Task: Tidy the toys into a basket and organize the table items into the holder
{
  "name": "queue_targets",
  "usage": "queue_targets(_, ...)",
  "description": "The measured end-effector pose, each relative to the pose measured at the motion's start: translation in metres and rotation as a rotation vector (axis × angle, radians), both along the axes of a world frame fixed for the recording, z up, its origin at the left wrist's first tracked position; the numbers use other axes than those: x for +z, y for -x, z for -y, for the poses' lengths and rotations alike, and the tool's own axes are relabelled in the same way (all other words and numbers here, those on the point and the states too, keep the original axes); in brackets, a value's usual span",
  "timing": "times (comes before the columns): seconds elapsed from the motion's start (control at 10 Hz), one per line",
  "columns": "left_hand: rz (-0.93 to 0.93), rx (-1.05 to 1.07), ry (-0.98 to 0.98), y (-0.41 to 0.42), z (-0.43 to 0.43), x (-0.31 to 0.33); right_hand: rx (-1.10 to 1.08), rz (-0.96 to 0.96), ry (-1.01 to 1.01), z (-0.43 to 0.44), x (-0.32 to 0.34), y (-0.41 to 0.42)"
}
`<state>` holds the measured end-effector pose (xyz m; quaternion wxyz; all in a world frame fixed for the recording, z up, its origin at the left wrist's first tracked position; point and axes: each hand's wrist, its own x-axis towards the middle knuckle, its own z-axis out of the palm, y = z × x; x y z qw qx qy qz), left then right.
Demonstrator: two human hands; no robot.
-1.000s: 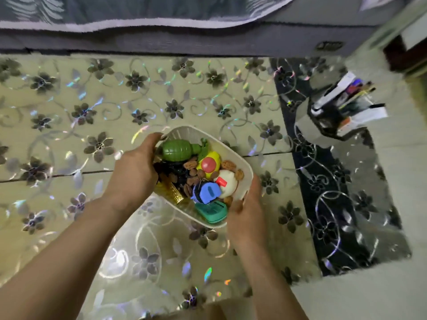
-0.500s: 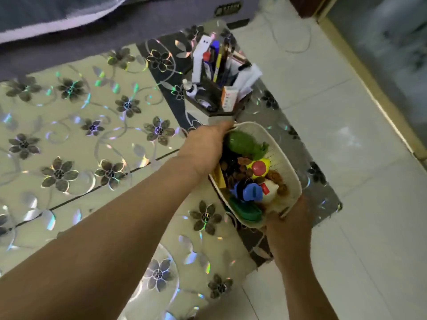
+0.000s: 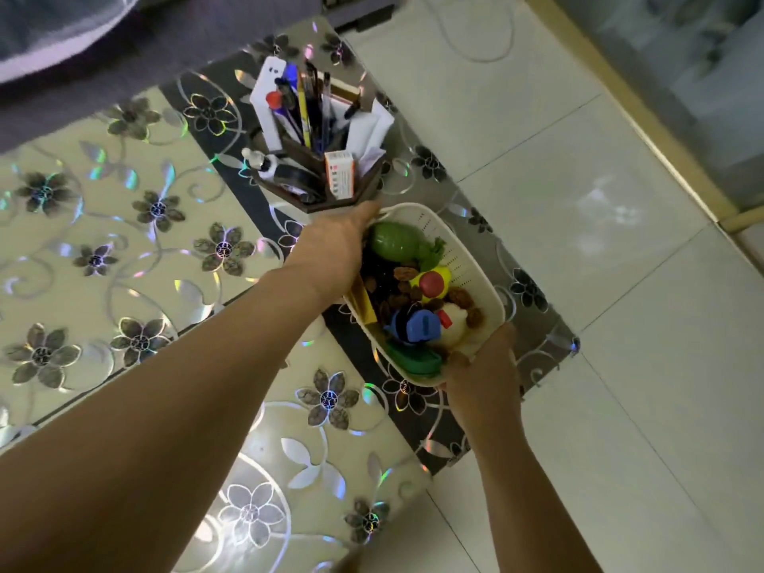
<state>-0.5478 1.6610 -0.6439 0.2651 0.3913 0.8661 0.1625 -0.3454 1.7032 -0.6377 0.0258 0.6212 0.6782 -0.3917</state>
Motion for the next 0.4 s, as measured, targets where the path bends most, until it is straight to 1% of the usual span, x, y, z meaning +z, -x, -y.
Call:
queue_targets(0.1,0.075,-0.01,0.05,0.002,0.006,0.002,-0.001,0.049,-0.01,-0.002,0.003,0.005)
queue_targets(0.2,0.084,-0.09,0.03,-0.002,0.019,0.011,0.055,0.028,-0.125,0.009,0.006,0.006)
queue_targets(0.3,-0.003,-0.126,-0.05,-0.011,0.047,0.031,0.197,0.014,-0.311,0.03,0.028,0.009)
queue_targets(0.4,-0.193,-0.174,-0.047,-0.022,0.089,0.052,0.313,-0.043,-0.382,0.057,0.051,0.014)
